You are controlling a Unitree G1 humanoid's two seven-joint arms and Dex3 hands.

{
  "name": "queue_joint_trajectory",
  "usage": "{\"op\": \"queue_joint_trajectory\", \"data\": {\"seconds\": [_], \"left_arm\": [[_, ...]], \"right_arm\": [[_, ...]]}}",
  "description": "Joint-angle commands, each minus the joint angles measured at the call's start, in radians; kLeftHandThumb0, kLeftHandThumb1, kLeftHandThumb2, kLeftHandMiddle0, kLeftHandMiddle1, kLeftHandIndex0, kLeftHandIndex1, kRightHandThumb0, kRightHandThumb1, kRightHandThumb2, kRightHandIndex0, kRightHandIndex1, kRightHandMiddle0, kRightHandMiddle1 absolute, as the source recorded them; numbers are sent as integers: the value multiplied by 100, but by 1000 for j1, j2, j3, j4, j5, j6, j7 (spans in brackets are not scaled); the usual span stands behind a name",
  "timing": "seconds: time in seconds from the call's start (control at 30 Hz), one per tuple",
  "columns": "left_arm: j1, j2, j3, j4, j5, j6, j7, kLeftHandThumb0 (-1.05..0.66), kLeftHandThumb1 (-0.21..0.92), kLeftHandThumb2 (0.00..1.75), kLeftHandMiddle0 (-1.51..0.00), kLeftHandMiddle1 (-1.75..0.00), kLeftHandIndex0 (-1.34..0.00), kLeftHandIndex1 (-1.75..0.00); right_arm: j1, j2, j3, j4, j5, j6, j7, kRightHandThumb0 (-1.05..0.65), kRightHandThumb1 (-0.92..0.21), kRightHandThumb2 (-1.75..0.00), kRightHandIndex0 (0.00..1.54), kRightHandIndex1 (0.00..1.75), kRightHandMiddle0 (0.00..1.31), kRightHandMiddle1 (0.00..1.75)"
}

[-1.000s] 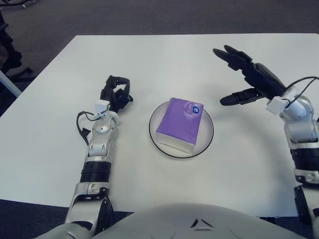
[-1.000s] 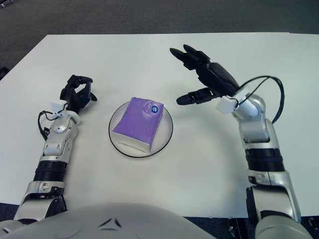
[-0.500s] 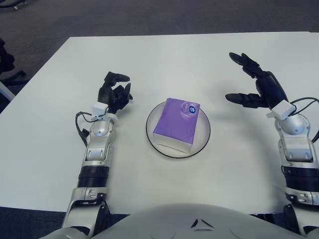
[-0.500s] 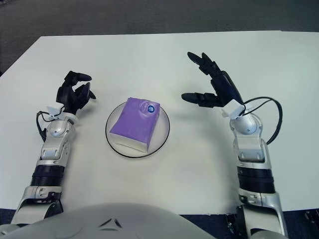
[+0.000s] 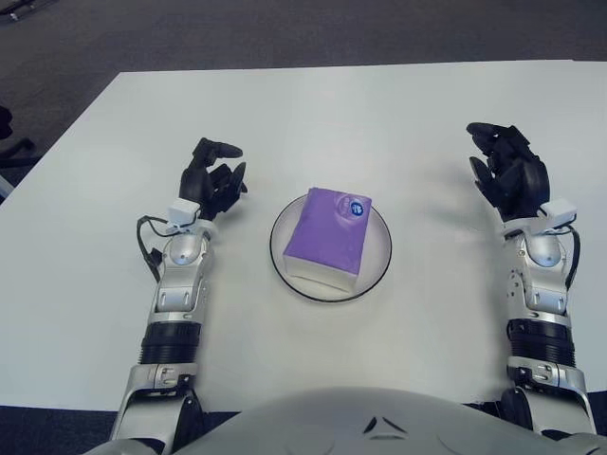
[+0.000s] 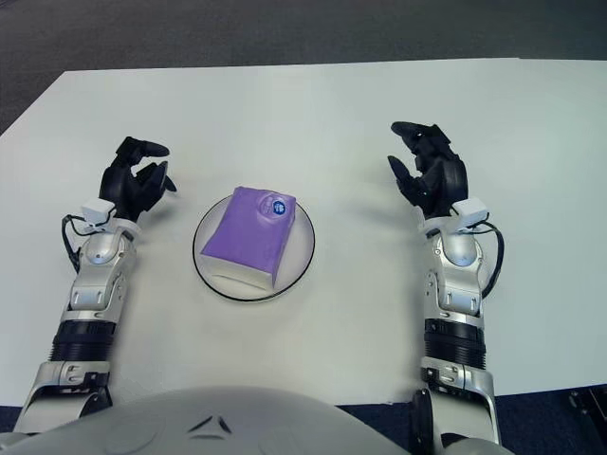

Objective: Put the tissue paper into the plate.

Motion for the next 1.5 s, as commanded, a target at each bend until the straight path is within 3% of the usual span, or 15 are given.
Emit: {"op": "queue_joint_trajectory", "data": {"seconds": [0.0,0.27,0.4,0.8,1.1,1.47], "left_arm": [[65,-44,-3,72,-10,-7,-13,-36,92,33,-80,-175,-41,-155],[35,-54,-4,150,-29,-62,-52,-36,92,33,-80,-175,-40,-155],[23,-60,-7,182,-35,-89,-67,-36,92,33,-81,-175,-40,-155],[21,-69,-9,237,-38,-138,-83,-36,92,33,-83,-175,-40,-155],[41,-71,-7,210,-31,-111,-62,-36,92,34,-83,-175,-39,-156],[85,-73,7,171,-33,-100,-36,-36,92,36,-83,-175,-38,-158]], "right_arm": [[53,97,5,44,36,-31,-16,-1,-92,-22,57,126,42,140],[90,135,16,70,50,-82,-55,0,-92,-21,56,125,44,141],[103,133,30,71,36,-67,-79,0,-92,-19,60,127,44,137],[107,92,72,64,28,94,-101,0,-92,-19,62,126,43,136],[94,67,109,71,20,253,-83,-1,-92,-19,62,126,41,137],[44,33,143,154,-8,289,-43,-1,-92,-20,63,122,39,143]]}}
